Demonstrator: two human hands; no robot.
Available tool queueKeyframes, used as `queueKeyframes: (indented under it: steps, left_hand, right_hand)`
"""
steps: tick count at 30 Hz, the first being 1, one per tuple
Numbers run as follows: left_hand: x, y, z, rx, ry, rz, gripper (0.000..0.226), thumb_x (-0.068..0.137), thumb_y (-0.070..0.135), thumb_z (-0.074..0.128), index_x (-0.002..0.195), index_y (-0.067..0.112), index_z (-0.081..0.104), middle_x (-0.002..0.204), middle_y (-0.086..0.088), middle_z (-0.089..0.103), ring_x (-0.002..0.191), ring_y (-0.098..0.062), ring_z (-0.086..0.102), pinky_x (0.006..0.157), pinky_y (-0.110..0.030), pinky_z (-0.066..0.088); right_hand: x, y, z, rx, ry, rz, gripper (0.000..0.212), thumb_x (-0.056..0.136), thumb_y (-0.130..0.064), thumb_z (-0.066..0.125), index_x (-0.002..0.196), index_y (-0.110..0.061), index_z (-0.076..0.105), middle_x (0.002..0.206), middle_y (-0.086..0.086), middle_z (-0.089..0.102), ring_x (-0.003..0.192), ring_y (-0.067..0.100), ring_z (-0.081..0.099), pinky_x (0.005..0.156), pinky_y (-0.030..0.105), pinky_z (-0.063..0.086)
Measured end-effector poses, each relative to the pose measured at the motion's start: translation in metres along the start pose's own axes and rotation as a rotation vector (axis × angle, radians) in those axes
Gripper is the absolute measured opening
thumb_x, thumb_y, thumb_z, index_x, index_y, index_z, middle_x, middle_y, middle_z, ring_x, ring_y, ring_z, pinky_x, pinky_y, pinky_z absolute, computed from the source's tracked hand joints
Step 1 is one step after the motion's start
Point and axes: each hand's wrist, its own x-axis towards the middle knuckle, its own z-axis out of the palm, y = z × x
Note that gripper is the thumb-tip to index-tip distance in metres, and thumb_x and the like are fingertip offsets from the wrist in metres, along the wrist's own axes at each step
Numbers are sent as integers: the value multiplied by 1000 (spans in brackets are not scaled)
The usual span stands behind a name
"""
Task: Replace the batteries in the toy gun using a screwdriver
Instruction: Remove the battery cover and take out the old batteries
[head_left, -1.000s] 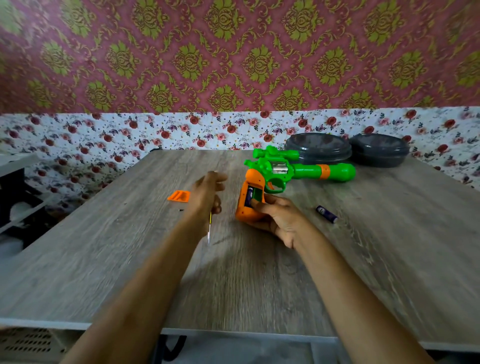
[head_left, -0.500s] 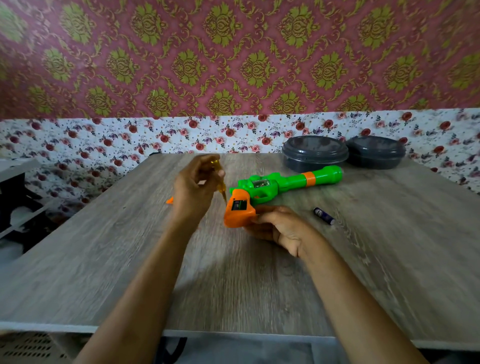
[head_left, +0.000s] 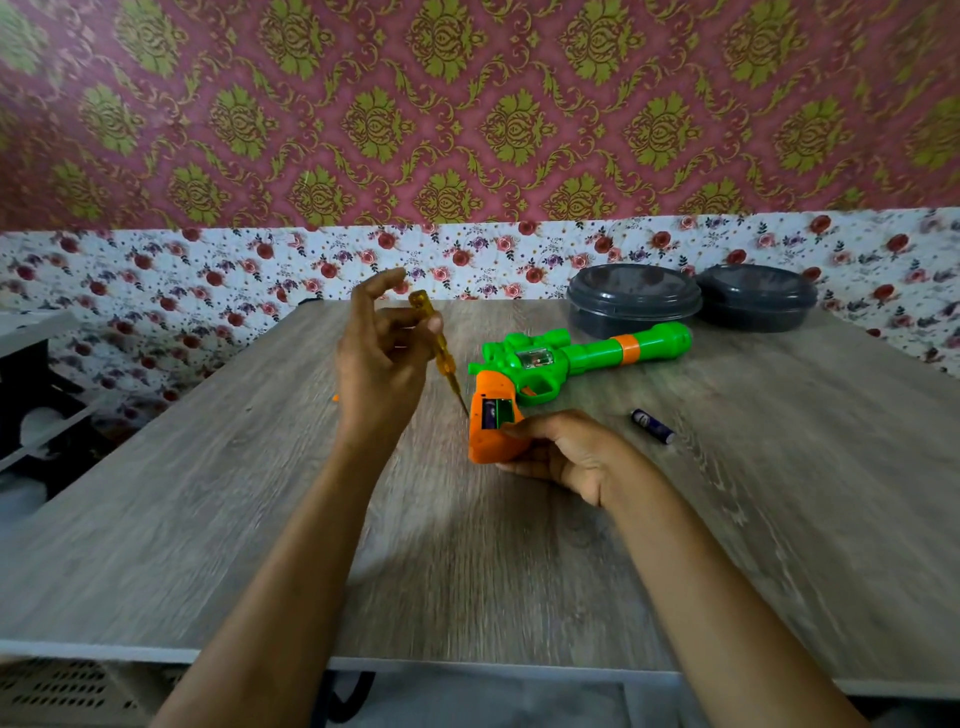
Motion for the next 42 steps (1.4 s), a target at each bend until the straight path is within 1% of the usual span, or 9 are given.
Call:
queueKeyframes:
  steps: [8, 17, 20, 24, 27, 31, 37, 40, 42]
  left_hand:
    - [-2, 11, 1, -115, -43, 80, 25, 87, 18, 61, 110, 18, 51, 91, -7, 69, 76, -18, 69, 67, -35, 58]
    - [-4, 12, 0, -93, -158, 69, 27, 86, 9, 60, 108, 22, 51, 93, -4, 68, 79, -14, 69, 66, -24, 56]
    - [-6, 13, 2, -80, -207, 90, 28, 87, 6, 60, 107, 23, 50, 93, -6, 67, 83, -13, 68, 66, -18, 53]
    - [-7, 15, -1, -37, -207, 117, 27, 82, 15, 62, 101, 29, 49, 92, -5, 66, 82, -14, 68, 66, -24, 56]
    - [-10, 19, 1, 69, -237, 209, 25, 82, 14, 65, 98, 24, 49, 90, 12, 63, 79, -4, 67, 68, -19, 56]
    - [-17, 20, 1, 139, -234, 264, 27, 82, 13, 66, 101, 18, 48, 90, 15, 63, 77, -1, 66, 67, -13, 53]
    - [-20, 9, -14, 88, -55, 85, 28, 86, 5, 63, 94, 20, 41, 85, -2, 62, 62, -6, 67, 55, -26, 56]
    - [-19, 8, -16, 80, 1, -3, 38, 86, 3, 64, 87, 32, 39, 83, -2, 61, 64, -22, 68, 58, -45, 58]
    - [-25, 7, -15, 123, -12, 30, 40, 83, 5, 68, 86, 32, 39, 83, 0, 62, 67, -20, 69, 60, -43, 58]
  right_hand:
    - [-6, -3, -4, -31, -65, 20, 18, 86, 8, 50, 79, -6, 59, 52, -4, 67, 48, 5, 65, 49, 18, 55]
    - [-6, 0, -2, -77, -46, -17, 19, 86, 7, 53, 78, -8, 61, 52, -6, 68, 50, 3, 64, 51, 17, 55]
    - [-6, 0, -2, -81, -39, -15, 17, 85, 6, 54, 79, -9, 61, 55, -6, 69, 65, 9, 64, 53, 19, 55]
    - [-6, -1, -1, -73, -13, -3, 14, 86, 6, 54, 81, -6, 60, 78, 4, 65, 76, 15, 59, 55, 21, 55]
    - [-6, -1, 0, -57, -22, 15, 21, 86, 6, 54, 107, 5, 59, 100, 12, 62, 82, 19, 60, 57, 22, 56]
    - [-5, -2, 0, -65, -31, 2, 42, 86, 5, 55, 126, 10, 47, 124, 23, 55, 87, 21, 60, 84, 36, 50]
    - [-7, 0, 2, -156, -16, -18, 32, 85, 3, 57, 117, 9, 56, 79, 7, 64, 72, 17, 61, 69, 25, 55]
    - [-6, 2, 1, -138, -13, -38, 29, 83, 6, 58, 112, 9, 60, 65, 1, 69, 67, 16, 64, 67, 27, 57]
    - [-7, 3, 1, -158, -15, -44, 24, 83, 5, 58, 106, 6, 63, 65, 0, 70, 64, 13, 65, 64, 23, 57]
